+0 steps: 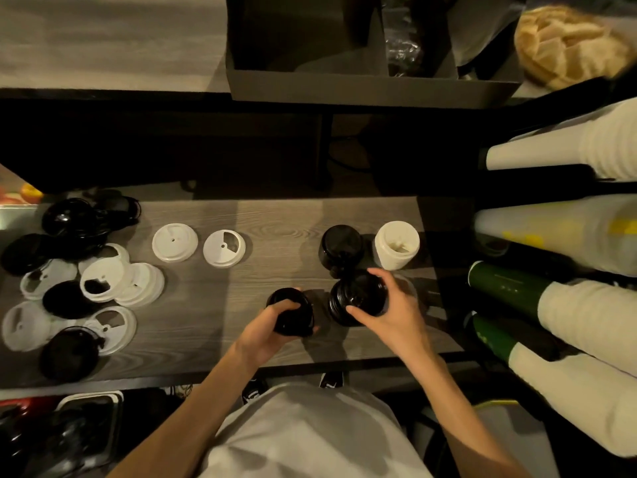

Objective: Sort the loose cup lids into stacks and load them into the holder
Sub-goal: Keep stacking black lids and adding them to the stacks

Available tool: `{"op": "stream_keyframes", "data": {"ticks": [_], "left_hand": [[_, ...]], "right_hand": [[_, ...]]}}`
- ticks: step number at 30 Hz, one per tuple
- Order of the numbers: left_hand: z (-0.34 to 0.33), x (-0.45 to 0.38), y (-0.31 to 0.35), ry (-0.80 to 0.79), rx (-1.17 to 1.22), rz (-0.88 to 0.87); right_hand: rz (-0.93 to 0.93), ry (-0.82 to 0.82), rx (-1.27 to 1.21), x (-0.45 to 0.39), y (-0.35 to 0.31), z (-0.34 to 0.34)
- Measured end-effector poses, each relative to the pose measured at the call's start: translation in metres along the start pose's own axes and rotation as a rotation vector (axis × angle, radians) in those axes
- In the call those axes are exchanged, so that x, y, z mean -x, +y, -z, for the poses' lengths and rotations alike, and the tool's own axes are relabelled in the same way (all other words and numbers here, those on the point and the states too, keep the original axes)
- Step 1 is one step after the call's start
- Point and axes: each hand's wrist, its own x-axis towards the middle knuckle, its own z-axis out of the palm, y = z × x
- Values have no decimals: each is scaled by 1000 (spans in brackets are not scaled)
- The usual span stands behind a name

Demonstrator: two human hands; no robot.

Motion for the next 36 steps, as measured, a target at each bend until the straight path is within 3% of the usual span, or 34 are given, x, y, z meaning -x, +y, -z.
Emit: {"op": "stream_keyframes", "data": {"ticks": [8, 20, 26, 30, 32, 34, 36], "left_hand": [[-15, 4, -4, -149, -40, 0], [-15, 5, 7, -128, 41, -30], [-16, 12, 17, -223, 174, -10], [-21, 19, 27, -284, 122, -26], [-27, 24, 31, -286, 53, -52], [-35, 28, 33, -269, -30, -86], [-43, 33, 36, -242, -104, -108]], "right_hand": [[74, 25, 155, 2, 1, -23], [138, 11, 3, 7, 19, -26], [178, -22, -6, 9, 19, -22], [238, 84, -2, 6, -20, 4], [357, -50, -53, 2, -49, 18], [429, -304, -63, -6, -72, 26], [478, -416, 15, -15, -84, 29]]}}
